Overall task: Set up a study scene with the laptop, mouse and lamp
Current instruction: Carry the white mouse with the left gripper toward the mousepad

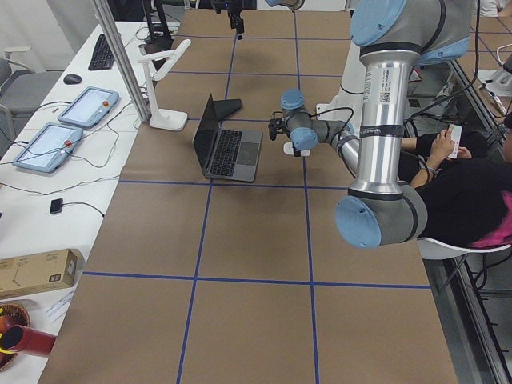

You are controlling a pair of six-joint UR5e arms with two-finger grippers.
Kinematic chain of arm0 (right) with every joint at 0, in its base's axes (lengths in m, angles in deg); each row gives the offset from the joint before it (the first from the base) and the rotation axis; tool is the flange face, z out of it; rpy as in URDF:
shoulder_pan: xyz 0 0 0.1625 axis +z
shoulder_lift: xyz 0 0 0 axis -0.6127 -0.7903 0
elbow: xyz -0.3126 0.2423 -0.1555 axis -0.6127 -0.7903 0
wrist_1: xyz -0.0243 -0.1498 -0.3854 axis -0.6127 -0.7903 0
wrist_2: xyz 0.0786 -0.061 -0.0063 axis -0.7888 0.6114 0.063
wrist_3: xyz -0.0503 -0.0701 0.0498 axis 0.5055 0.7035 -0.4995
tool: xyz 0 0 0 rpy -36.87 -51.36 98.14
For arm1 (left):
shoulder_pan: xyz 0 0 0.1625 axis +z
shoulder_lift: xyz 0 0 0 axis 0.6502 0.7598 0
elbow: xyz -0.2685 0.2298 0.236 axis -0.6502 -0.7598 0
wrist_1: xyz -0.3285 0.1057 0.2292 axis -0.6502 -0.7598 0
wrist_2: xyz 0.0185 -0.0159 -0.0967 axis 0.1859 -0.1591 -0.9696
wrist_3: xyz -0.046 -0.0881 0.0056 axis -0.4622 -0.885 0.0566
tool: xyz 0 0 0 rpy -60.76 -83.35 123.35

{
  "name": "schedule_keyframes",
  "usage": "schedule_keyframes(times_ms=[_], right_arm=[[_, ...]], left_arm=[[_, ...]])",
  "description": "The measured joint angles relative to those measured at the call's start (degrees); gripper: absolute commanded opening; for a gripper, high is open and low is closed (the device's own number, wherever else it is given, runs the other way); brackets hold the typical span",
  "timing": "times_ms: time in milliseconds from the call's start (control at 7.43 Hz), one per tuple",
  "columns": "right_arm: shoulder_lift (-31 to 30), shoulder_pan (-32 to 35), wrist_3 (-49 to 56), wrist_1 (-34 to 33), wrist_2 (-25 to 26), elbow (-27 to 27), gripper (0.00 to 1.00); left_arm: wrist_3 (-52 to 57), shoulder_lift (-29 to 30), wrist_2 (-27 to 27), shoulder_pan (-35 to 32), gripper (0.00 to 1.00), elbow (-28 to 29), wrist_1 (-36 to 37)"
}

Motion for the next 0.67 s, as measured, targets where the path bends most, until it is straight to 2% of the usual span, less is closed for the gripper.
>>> schedule_keyframes(times_ms=[404, 673], right_arm=[[-3.2, 2.2, 0.4, 4.0, -0.5, -0.4, 1.00], [-3.8, 3.7, 1.0, 4.2, -0.8, -0.9, 1.00]], left_arm=[[0.7, 12.0, 0.1, -1.1, 0.62, 0.9, 12.0], [0.8, 19.9, 0.3, -2.0, 0.62, 4.5, 16.5]])
